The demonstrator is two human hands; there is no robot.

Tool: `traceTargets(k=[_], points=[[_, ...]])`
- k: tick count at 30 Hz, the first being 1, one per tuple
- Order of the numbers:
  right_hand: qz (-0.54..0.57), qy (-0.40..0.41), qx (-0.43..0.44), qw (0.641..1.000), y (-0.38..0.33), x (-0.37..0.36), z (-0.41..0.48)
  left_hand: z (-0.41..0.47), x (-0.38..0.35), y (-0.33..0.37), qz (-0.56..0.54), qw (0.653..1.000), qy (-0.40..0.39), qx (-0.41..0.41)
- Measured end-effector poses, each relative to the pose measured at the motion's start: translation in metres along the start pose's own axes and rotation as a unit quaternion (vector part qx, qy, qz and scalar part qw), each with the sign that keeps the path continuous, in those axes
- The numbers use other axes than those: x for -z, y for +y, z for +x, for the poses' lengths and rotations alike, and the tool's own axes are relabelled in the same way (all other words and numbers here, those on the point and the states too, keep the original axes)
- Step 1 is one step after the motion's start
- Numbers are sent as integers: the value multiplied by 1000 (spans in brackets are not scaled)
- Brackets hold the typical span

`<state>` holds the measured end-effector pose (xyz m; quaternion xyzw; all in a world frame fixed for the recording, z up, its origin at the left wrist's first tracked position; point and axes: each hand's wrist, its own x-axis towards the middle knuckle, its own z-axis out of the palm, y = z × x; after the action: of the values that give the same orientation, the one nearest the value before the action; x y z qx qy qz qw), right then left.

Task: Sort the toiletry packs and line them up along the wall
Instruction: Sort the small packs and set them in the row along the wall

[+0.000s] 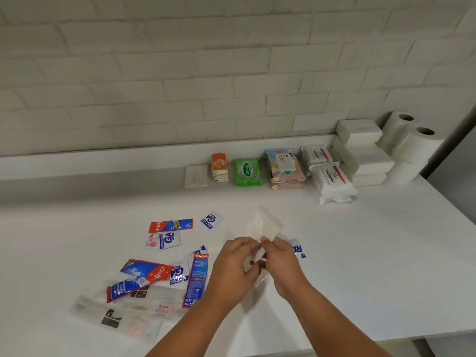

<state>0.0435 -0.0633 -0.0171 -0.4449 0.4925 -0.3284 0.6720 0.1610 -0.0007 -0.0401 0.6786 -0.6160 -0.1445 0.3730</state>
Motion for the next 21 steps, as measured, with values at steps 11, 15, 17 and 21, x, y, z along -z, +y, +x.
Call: traceTargets(k=[11, 15, 17, 21], points=[[-57, -39, 36, 997, -25, -71, 57, 60, 82, -67, -185, 964, 49, 185], [-113, -32, 61, 991, -31, -104, 88, 85, 106, -106, -169, 961, 59, 210], [-110, -21, 64, 992, -33, -120, 110, 101, 115, -127, -175, 957, 58, 222], [-69, 3, 58, 996, -32, -154, 155, 141, 130, -164, -202, 947, 71, 241]])
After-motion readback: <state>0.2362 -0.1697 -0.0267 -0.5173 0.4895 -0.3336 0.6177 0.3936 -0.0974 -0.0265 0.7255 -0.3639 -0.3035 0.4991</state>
